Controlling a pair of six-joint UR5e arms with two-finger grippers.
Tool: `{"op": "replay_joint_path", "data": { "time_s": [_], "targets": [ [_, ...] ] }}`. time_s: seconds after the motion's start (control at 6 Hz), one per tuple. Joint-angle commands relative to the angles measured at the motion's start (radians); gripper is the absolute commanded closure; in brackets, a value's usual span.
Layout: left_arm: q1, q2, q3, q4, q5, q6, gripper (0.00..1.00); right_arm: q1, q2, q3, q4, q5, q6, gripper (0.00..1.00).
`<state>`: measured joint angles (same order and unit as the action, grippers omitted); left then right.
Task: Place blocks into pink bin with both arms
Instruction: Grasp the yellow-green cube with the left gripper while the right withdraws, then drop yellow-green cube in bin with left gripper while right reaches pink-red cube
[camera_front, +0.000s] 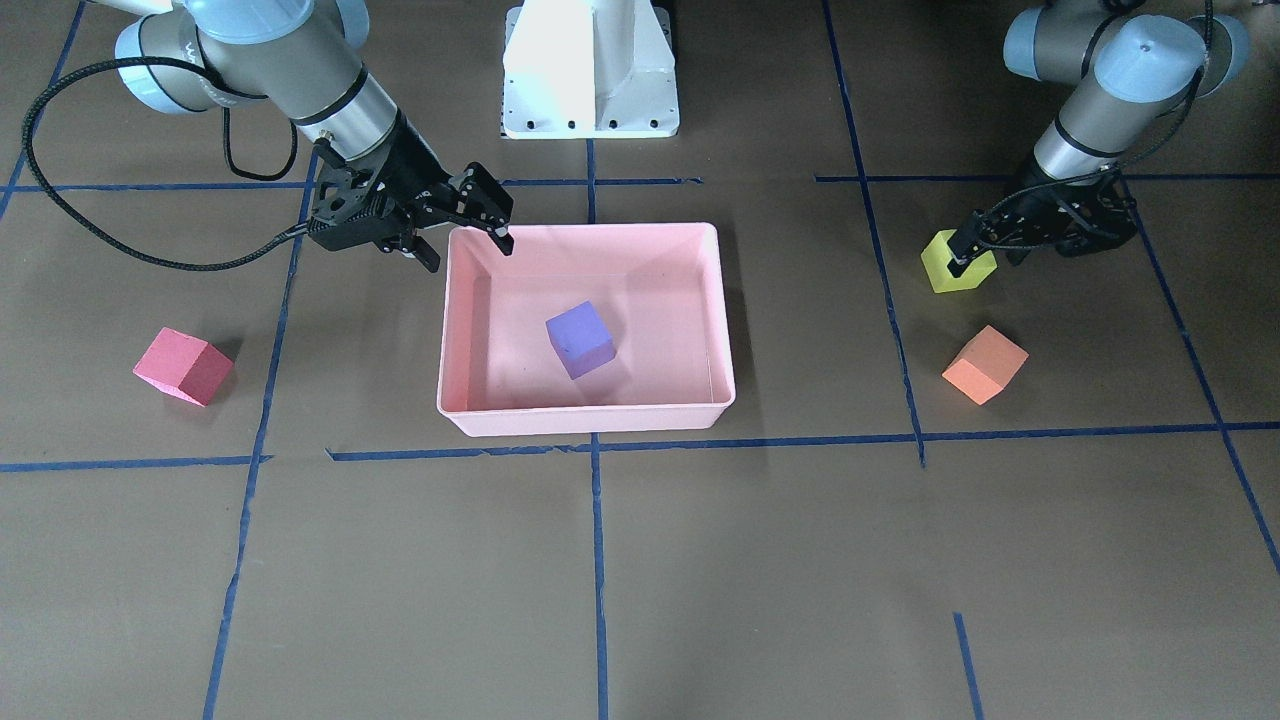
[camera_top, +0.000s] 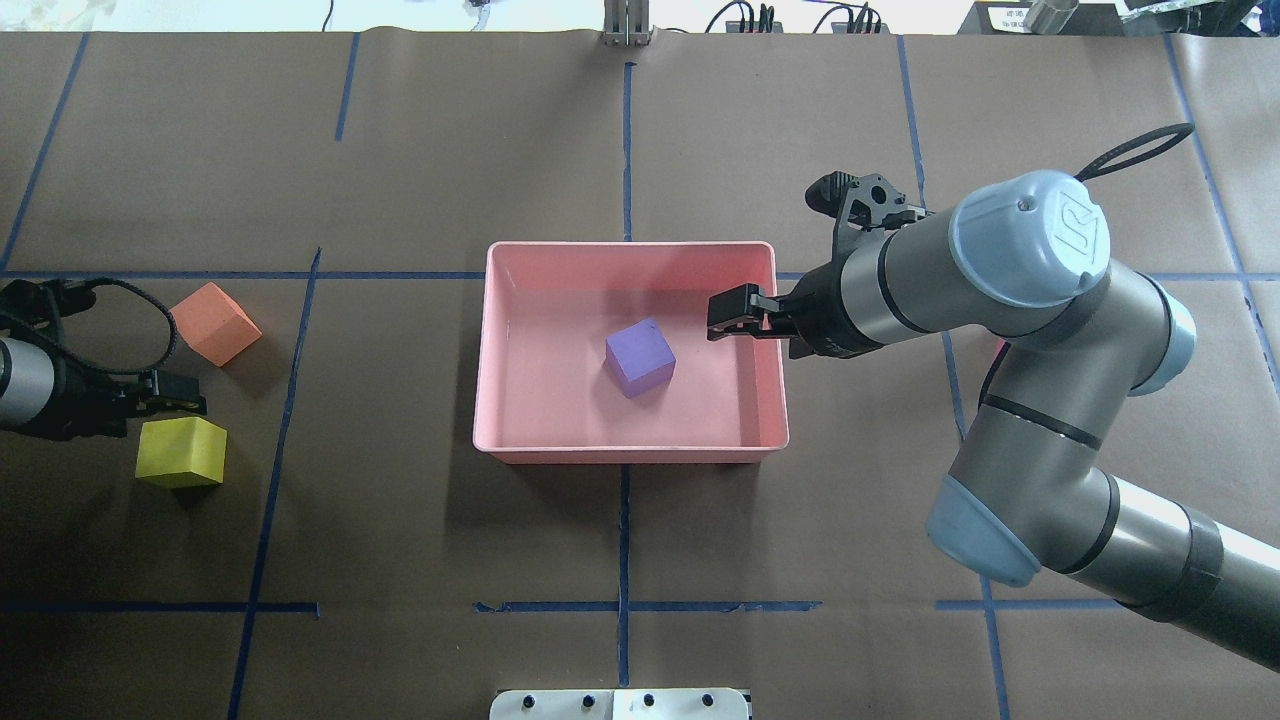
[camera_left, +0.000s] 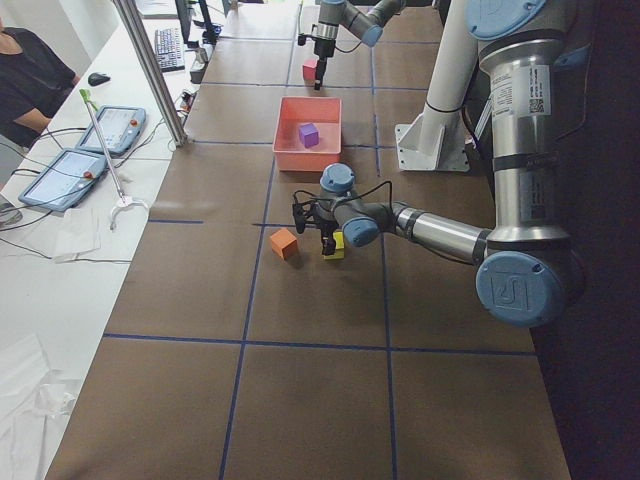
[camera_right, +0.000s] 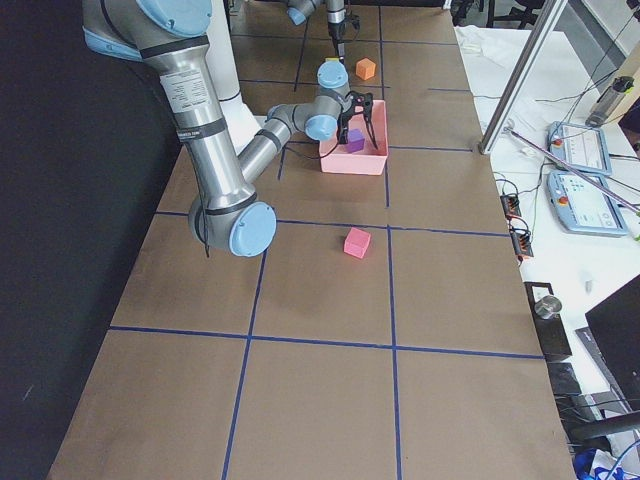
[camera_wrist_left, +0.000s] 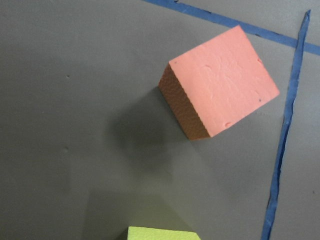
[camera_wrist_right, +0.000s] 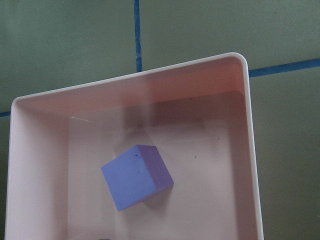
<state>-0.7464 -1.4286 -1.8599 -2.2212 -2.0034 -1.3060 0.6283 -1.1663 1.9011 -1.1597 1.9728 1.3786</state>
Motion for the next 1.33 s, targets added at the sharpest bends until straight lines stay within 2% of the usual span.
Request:
{"op": "replay_joint_path", "data": {
  "time_s": [0.0, 0.17, 0.33, 0.5, 0.67, 0.83, 1.0, 1.17],
  "targets": [
    [0.038, 0.007, 0.008, 0.0, 0.0, -0.001, 0.0, 0.001, -0.003, -0.004, 0.0, 0.0, -0.001, 0.0],
    [0.048, -0.001, 0.028, 0.0, 0.0, -0.001, 0.0, 0.001, -0.003, -0.002, 0.0, 0.001, 0.0, 0.0],
    [0.048, -0.006, 0.037, 0.0, 0.0, -0.001, 0.12, 0.002, -0.004, -0.002, 0.0, 0.003, 0.0, 0.0],
    [0.048, -0.013, 0.039, 0.0, 0.0, -0.001, 0.48, 0.007, -0.031, 0.015, 0.0, 0.014, -0.001, 0.0],
    [0.048, -0.042, 0.028, 0.0, -0.005, -0.012, 0.96, 0.017, -0.076, 0.053, 0.0, 0.017, -0.004, 0.0],
    [0.047, -0.079, -0.01, -0.002, -0.012, -0.018, 1.0, 0.063, -0.122, 0.062, 0.0, 0.012, -0.018, 0.0],
    [0.048, -0.166, -0.06, 0.0, -0.015, -0.142, 1.0, 0.123, -0.192, 0.064, 0.0, 0.015, -0.132, 0.0],
    [0.048, -0.328, -0.05, 0.002, -0.015, -0.265, 1.0, 0.172, -0.263, 0.068, 0.002, 0.017, -0.248, 0.0]
  ]
}}
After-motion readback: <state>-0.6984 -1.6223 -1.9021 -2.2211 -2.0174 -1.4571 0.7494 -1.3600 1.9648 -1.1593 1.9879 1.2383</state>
